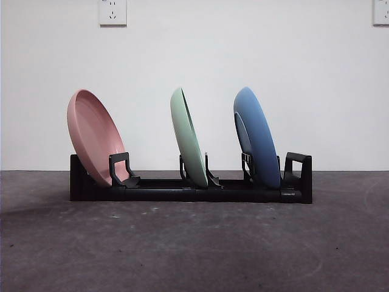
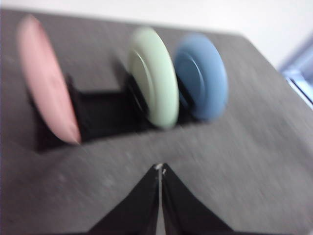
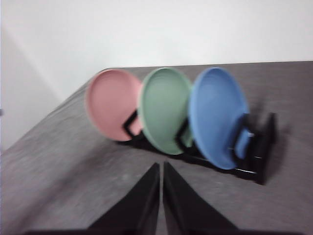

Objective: Place the plate

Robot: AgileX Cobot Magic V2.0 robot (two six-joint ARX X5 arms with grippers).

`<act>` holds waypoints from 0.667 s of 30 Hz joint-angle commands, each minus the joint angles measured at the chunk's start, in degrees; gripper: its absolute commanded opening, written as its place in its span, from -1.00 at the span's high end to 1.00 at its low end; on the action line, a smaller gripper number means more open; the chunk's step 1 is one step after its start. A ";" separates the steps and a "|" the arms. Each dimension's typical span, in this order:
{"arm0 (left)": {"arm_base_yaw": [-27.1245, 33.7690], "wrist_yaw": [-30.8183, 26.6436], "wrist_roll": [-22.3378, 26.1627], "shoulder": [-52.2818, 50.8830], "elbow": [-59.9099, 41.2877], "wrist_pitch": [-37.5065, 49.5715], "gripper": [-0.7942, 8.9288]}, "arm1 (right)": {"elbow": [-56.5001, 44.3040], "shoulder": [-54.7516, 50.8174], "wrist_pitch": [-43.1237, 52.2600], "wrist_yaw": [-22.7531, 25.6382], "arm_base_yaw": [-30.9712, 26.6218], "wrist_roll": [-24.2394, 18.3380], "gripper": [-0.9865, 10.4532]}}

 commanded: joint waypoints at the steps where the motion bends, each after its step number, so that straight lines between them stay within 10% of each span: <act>1: -1.53 2.84 4.22 1.99 2.49 -2.36 0.82 | 1.51 1.68 -0.61 -3.10 0.72 -2.51 0.81; 13: -5.18 7.61 8.81 3.21 2.56 -3.34 0.81 | 1.53 3.45 -1.70 -6.97 2.58 -3.87 0.81; 20: -5.18 7.52 8.79 3.21 2.56 -3.26 -0.26 | 1.53 3.50 -1.92 -6.34 3.65 -3.91 0.03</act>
